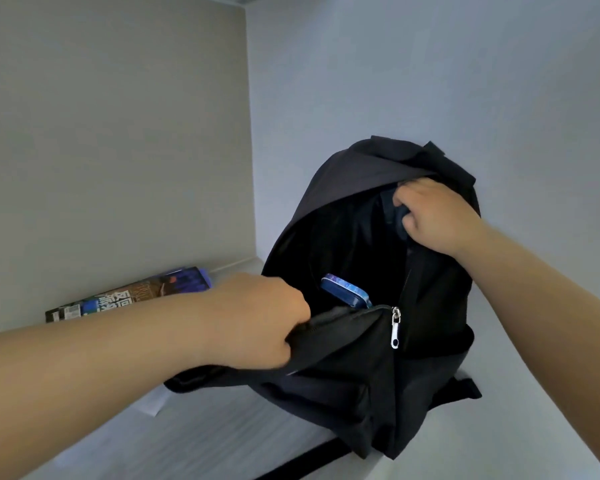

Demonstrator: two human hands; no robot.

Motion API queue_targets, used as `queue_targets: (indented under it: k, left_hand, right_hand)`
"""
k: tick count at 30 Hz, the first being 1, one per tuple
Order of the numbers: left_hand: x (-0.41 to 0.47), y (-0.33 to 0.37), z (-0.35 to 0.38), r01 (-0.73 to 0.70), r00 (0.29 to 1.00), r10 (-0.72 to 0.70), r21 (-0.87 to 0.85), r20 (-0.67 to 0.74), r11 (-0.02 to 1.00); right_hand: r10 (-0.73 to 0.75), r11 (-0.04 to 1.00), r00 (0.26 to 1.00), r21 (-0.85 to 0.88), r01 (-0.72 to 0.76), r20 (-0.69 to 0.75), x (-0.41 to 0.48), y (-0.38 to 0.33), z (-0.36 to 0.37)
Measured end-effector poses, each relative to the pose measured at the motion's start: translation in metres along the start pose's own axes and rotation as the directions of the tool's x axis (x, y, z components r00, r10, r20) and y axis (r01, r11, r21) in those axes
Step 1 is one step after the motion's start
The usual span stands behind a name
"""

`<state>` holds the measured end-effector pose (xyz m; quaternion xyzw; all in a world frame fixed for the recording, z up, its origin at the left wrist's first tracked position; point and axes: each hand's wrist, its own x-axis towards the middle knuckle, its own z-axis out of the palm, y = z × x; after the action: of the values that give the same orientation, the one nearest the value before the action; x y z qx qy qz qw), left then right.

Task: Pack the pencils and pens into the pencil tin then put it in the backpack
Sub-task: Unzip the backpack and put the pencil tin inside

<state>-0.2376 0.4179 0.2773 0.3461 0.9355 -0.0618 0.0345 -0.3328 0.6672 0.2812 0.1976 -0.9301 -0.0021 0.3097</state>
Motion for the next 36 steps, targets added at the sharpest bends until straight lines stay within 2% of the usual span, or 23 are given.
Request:
queue_targets:
  k: [2,4,7,10,12,15,17,18,21,23,26,29,31,33,35,36]
  left_hand:
    - [0.003,-0.013,-0.011,0.127,0.976,-0.129,-0.025,-0.176,0.992]
    - [0.009,-0.030,-0.028,0.227,0.906,-0.247,-0.096,-0.344,0.969]
    - [0.027,-0.039,-0.038,0.242,0.812,-0.272,-0.126,-0.517,0.962]
    - [0.043,-0.032,-0.040,0.178,0.756,-0.250,-0.177,-0.605,0.968]
    - [0.052,-0.030,-0.047,0.135,0.696,-0.254,-0.225,-0.671,0.965]
    - [0.064,-0.033,-0.073,0.026,0.578,-0.251,-0.290,-0.776,0.957]
    - [0.073,-0.033,-0.097,-0.069,0.534,-0.248,-0.334,-0.808,0.940]
    - [0.080,-0.033,-0.109,-0.104,0.521,-0.254,-0.357,-0.815,0.928]
    - [0.108,-0.032,-0.131,-0.168,0.494,-0.274,-0.400,-0.825,0.901]
    - [0.131,-0.029,-0.127,-0.172,0.508,-0.263,-0.396,-0.820,0.902]
    - [0.156,-0.014,-0.104,-0.171,0.522,-0.265,-0.404,-0.811,0.899]
    - [0.165,0.004,-0.084,-0.257,0.573,-0.161,-0.363,-0.804,0.896]
    - [0.166,0.005,-0.072,-0.254,0.574,-0.104,-0.297,-0.812,0.920]
    - [0.161,-0.003,-0.057,-0.236,0.527,-0.044,-0.196,-0.849,0.952]
    - [0.150,-0.017,-0.036,-0.217,0.406,-0.023,-0.121,-0.914,0.969]
    - [0.142,-0.025,-0.024,-0.217,0.332,-0.073,-0.151,-0.941,0.964]
  right_hand:
    - [0.002,1.000,1.000,0.016,-0.002,-0.002,-0.005,-0.001,-0.001]
    - [0.012,1.000,1.000,0.016,-0.012,-0.004,-0.010,-0.002,-0.002]
    - [0.032,0.999,0.999,0.015,-0.031,-0.014,-0.014,-0.005,-0.004]
    - [0.023,1.000,0.999,0.020,-0.023,-0.040,-0.018,-0.006,-0.006]
    - [0.113,0.981,0.993,0.160,-0.106,-0.033,-0.023,-0.011,-0.015]
    - [0.199,0.824,0.973,0.518,-0.230,0.115,-0.031,-0.021,-0.033]
    - [0.194,0.737,0.959,0.615,-0.281,0.205,-0.036,-0.029,-0.039]
    - [0.205,0.728,0.950,0.613,-0.308,0.235,-0.036,-0.031,-0.039]
    - [0.292,0.773,0.941,0.537,-0.337,0.170,-0.034,-0.036,-0.033]
    - [0.374,0.772,0.923,0.522,-0.363,0.088,-0.035,-0.037,-0.026]
    - [0.448,0.753,0.886,0.485,-0.445,0.117,-0.042,-0.033,-0.012]
    - [0.530,0.720,0.836,0.445,-0.532,0.142,-0.056,-0.025,-0.004]
    - [0.562,0.724,0.822,0.425,-0.543,0.092,-0.066,-0.022,-0.002]
    - [0.583,0.739,0.812,0.401,-0.541,0.023,-0.071,-0.022,-0.001]
    - [0.607,0.739,0.794,0.385,-0.553,-0.025,-0.072,-0.022,0.000]
    - [0.621,0.733,0.782,0.384,-0.562,-0.040,-0.072,-0.023,0.001]
